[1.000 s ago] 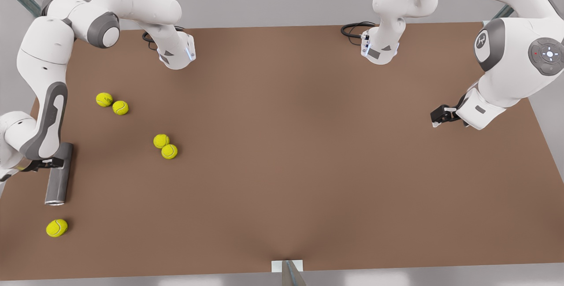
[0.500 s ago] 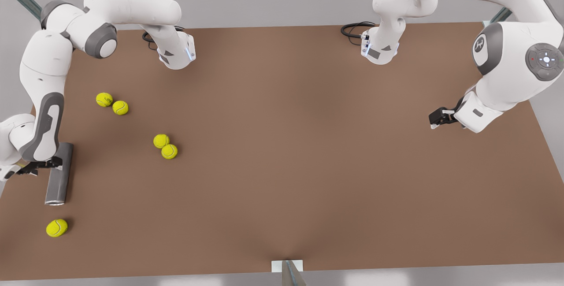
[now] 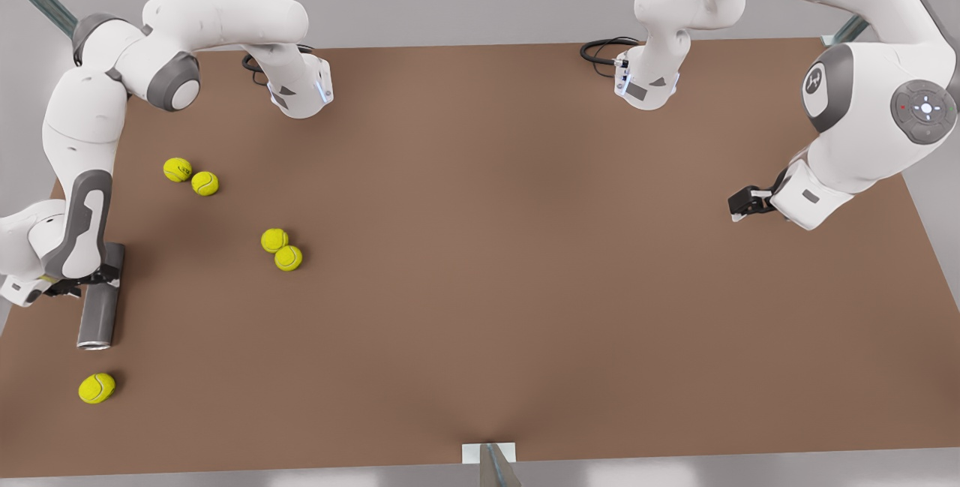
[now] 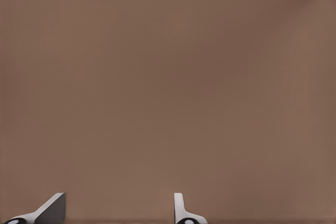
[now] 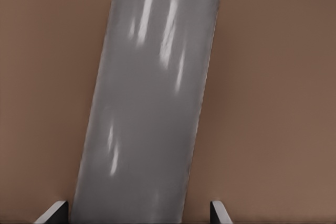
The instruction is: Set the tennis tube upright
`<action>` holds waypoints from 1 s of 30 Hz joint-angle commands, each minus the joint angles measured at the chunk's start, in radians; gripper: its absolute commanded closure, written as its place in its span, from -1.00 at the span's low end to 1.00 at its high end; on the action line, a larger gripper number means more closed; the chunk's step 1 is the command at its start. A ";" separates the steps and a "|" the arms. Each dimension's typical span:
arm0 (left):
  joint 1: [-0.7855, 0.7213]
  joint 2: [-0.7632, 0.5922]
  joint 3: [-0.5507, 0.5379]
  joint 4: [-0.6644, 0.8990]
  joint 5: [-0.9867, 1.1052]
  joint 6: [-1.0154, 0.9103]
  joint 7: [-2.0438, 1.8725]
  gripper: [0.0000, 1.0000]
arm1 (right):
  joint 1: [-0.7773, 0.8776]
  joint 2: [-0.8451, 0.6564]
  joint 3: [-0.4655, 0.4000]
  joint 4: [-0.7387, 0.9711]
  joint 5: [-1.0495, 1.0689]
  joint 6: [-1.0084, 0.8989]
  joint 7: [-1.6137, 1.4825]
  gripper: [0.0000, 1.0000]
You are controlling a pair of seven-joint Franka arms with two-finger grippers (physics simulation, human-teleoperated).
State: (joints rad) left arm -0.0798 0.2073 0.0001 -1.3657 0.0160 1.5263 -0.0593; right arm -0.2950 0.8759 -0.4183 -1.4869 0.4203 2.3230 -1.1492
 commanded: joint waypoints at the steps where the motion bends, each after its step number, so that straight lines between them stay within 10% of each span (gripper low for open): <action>1: 0.000 0.000 0.000 0.000 0.001 0.000 -0.002 -1.00 | -0.001 0.000 0.000 -0.001 0.003 -0.002 -0.075 -1.00; 17: 0.000 0.003 0.000 0.000 -0.001 0.000 -0.002 -1.00 | 0.007 0.031 0.006 0.002 0.011 -0.004 -0.044 -1.00; 30: 0.000 0.003 -0.002 0.001 -0.004 0.000 -0.019 -1.00 | 0.011 0.028 0.006 0.004 0.011 -0.010 -0.040 -0.59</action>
State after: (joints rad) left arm -0.0798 0.2112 -0.0015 -1.3647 0.0120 1.5262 -0.0683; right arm -0.2841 0.9046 -0.4124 -1.4835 0.4304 2.3168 -1.1841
